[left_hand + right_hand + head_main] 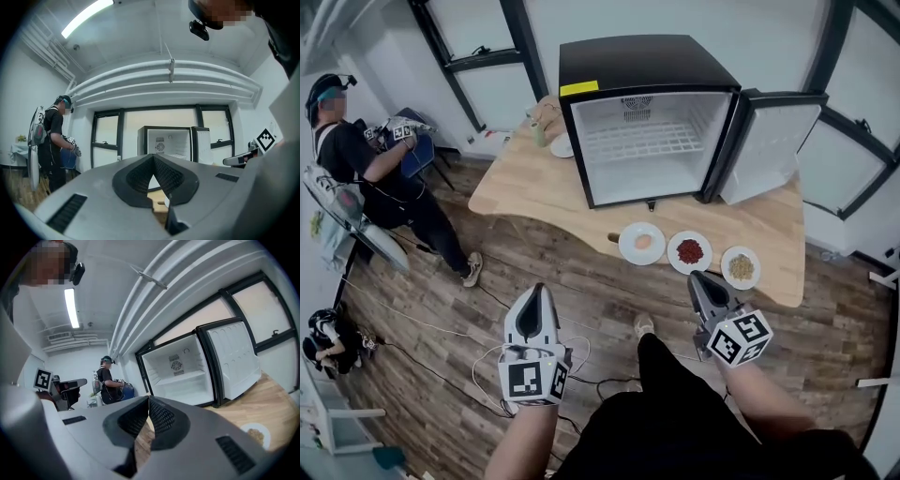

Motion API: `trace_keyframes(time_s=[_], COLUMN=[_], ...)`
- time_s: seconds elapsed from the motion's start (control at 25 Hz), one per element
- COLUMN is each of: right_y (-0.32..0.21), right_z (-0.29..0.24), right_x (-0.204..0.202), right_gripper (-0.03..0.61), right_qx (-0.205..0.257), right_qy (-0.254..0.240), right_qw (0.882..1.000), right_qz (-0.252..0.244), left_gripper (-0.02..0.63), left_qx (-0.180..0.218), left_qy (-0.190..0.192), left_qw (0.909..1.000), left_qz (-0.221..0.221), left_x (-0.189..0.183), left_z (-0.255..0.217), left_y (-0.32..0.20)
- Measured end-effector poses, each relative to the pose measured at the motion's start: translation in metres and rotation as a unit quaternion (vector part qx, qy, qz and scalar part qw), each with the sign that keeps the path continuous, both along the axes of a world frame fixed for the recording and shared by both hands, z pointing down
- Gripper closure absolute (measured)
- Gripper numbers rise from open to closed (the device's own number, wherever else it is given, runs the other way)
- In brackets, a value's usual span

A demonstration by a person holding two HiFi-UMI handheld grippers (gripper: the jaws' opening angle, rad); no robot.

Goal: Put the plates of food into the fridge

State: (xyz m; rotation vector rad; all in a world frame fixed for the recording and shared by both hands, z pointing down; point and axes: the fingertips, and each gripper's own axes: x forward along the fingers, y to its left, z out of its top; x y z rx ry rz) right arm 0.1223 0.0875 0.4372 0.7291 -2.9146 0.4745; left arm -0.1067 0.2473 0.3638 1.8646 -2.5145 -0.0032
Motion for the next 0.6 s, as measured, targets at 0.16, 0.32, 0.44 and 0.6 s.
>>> trace_keyframes(time_s=[0.16,0.32,0.44,0.6], right_y=[-0.018,-0.038,-0.048,-0.061], right_z=[0.038,0.072,0.102,0.142], right_x=[-0.022,-0.036,-0.046,-0.056], right_gripper=[0.557,0.557,0.557,0.555], right_qx=[-0.030,-0.068,-0.111,-0.166], right_qy=[0.017,0.019,0.016,0.001], right_qw=[0.999,0.997,0.994,0.986], right_qz=[-0.001,0.006,0.015,0.025], left_gripper=[0.609,0.609,0.609,0.610], left_qx=[-0.012,-0.019,-0.031,-0.063], left_qy=[0.000,-0.001,-0.003,-0.002], left_qw=[0.9999,0.9998,0.9995,0.9980], left_qz=[-0.012,-0.008,0.000,0.004], left_x=[-0.016,-0.027,-0.031,-0.041], left_z=[0.011,0.024,0.039,0.065], left_y=[-0.022,-0.051,-0.071,-0.092])
